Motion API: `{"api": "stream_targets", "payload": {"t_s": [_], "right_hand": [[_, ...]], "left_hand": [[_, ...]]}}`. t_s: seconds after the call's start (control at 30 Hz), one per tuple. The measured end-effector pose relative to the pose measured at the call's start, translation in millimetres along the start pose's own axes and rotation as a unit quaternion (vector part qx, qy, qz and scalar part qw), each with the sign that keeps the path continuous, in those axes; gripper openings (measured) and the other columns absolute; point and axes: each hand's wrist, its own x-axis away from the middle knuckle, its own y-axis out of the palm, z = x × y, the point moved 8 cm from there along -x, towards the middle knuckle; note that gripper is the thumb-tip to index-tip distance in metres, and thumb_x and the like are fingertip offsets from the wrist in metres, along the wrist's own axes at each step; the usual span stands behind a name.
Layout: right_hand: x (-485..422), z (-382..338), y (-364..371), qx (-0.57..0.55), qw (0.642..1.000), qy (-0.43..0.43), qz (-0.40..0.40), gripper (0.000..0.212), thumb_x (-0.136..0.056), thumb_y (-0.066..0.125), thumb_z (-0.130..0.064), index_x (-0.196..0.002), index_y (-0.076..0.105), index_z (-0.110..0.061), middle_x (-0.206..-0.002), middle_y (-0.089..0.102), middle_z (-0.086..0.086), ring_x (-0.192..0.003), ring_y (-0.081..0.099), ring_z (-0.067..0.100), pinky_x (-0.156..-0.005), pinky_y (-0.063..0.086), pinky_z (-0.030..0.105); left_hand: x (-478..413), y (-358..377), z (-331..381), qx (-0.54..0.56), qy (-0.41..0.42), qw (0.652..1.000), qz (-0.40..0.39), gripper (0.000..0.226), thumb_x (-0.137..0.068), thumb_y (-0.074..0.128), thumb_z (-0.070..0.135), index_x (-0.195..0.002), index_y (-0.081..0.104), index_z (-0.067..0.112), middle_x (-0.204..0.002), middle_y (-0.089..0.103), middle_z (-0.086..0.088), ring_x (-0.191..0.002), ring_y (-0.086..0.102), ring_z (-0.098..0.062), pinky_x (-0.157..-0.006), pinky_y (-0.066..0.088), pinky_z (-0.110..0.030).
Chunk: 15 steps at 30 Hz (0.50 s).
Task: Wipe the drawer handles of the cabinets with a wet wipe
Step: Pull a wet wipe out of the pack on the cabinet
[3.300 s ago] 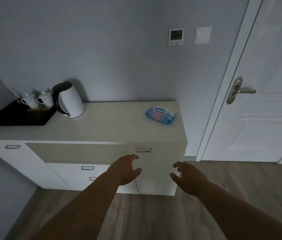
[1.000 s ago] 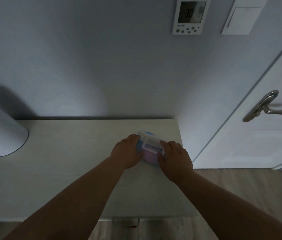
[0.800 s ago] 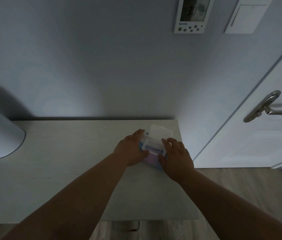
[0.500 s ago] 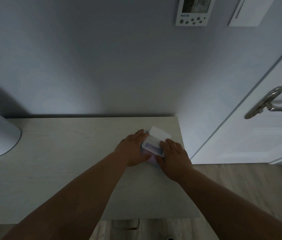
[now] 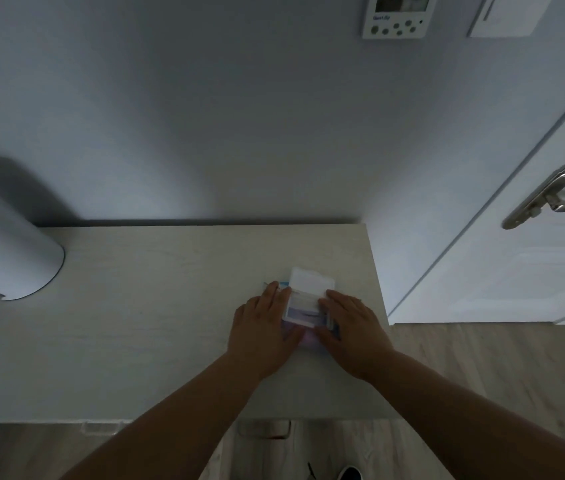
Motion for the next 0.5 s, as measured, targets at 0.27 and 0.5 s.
{"api": "stream_targets", "payload": {"t_s": [0.27, 0.5], "right_hand": [[37.2, -4.8, 14.5, -0.048, 0.998, -0.007, 0.039, 0.056, -0.095, 0.043, -0.06, -0.132, 0.059, -0.021, -0.15, 0.054, 0.001, -0.137, 0.05, 0.019, -0.119, 0.038, 0.04], [38.5, -3.8, 18.6, -0.027, 1.0, -0.005, 0.015, 0.055, -0.098, 0.047, -0.058, -0.138, 0.055, -0.023, -0.158, 0.045, -0.001, -0.146, 0.04, 0.019, -0.122, 0.023, 0.033]], "left_hand": [[54.3, 10.2, 0.9, -0.037, -0.028, 0.998, -0.033, 0.075, -0.097, 0.02, 0.078, -0.163, 0.005, 0.046, -0.175, 0.007, 0.002, -0.14, 0.044, -0.028, -0.121, 0.025, -0.057], [56.0, 3.5, 4.5, -0.03, -0.072, 0.996, -0.05, 0.064, -0.105, 0.026, 0.066, -0.163, 0.008, 0.045, -0.174, -0.001, 0.008, -0.146, 0.038, -0.024, -0.126, 0.017, -0.049]]}}
